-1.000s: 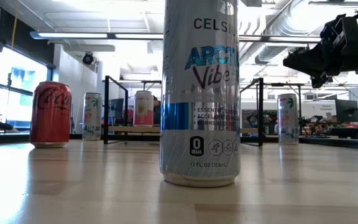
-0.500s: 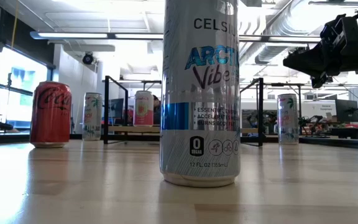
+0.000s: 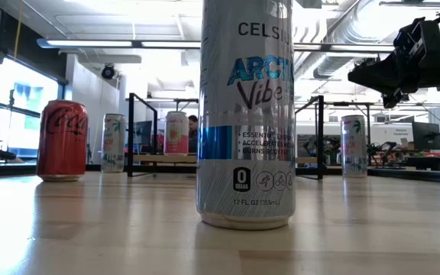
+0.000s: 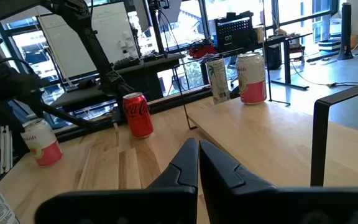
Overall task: Place canned beverage on shelf
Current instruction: Put the pink white soda can on the shelf aligned with the other pink white soda can
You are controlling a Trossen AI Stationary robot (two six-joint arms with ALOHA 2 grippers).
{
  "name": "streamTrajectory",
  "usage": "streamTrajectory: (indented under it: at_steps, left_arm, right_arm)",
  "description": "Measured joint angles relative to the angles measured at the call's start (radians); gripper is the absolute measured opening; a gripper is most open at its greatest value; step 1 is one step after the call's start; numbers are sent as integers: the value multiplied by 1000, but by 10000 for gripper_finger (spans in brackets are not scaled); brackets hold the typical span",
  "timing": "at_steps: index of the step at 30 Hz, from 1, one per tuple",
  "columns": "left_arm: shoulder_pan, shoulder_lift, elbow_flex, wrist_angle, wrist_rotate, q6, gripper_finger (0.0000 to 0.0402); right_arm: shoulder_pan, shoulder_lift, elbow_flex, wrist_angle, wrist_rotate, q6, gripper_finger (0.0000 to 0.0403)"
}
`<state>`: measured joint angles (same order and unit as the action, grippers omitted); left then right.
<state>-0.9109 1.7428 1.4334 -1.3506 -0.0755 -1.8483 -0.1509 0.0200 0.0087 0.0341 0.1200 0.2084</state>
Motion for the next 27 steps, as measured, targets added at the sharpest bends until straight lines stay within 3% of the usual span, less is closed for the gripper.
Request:
streamTrajectory:
  at_steps: [17,27]
  left_arm:
    - [110,4,-2,19,-217,742,234]
    - [142,9,-5,66,-325,889,233]
  right_arm:
    - [0,0,0,0,0,0,0]
    - [0,0,0,0,0,0,0]
